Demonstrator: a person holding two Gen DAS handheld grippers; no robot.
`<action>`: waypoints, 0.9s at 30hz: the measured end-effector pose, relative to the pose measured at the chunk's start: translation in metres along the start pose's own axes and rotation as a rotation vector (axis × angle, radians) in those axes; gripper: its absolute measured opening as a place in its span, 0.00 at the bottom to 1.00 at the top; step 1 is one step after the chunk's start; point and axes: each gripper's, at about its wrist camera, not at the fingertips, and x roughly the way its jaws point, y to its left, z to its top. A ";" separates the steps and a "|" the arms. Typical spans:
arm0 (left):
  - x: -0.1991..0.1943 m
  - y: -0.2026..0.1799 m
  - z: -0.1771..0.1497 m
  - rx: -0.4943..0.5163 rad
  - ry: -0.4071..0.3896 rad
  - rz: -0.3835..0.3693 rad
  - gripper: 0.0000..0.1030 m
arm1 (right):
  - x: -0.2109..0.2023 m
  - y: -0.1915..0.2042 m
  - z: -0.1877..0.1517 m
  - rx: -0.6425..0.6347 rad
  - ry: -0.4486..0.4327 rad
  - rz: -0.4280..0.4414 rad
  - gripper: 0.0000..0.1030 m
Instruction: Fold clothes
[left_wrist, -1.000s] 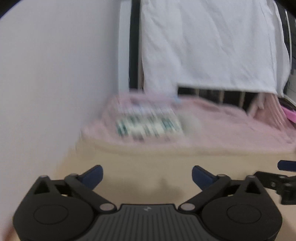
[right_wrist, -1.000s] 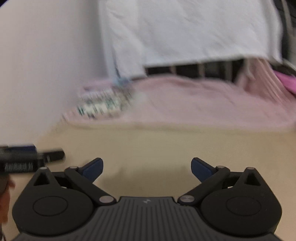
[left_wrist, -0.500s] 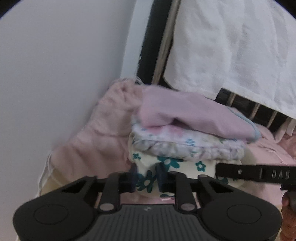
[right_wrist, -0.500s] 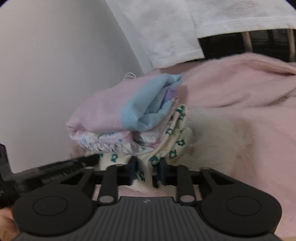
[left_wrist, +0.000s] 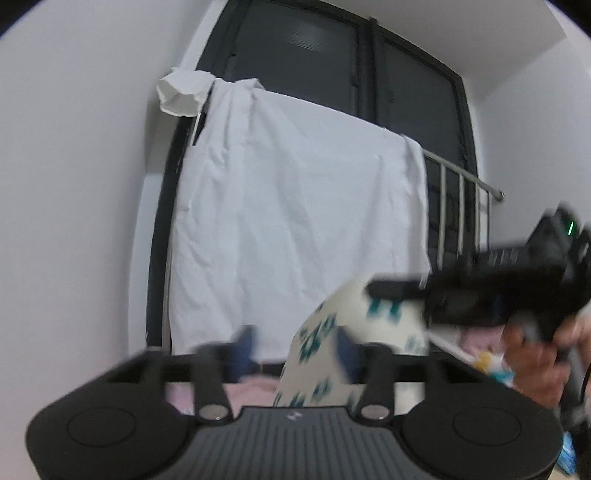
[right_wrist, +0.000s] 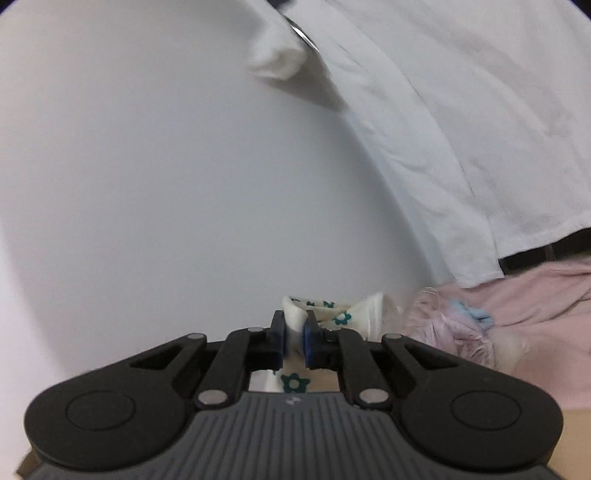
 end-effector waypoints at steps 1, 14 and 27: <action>-0.014 -0.011 -0.011 0.010 0.017 0.022 0.65 | -0.014 0.011 -0.011 -0.015 0.002 -0.035 0.08; -0.123 -0.096 -0.150 -0.120 0.349 0.180 0.82 | -0.066 -0.009 -0.167 -0.105 0.195 -0.533 0.28; -0.087 -0.127 -0.195 -0.274 0.403 0.387 0.86 | -0.062 -0.003 -0.226 -0.663 0.309 -0.557 0.46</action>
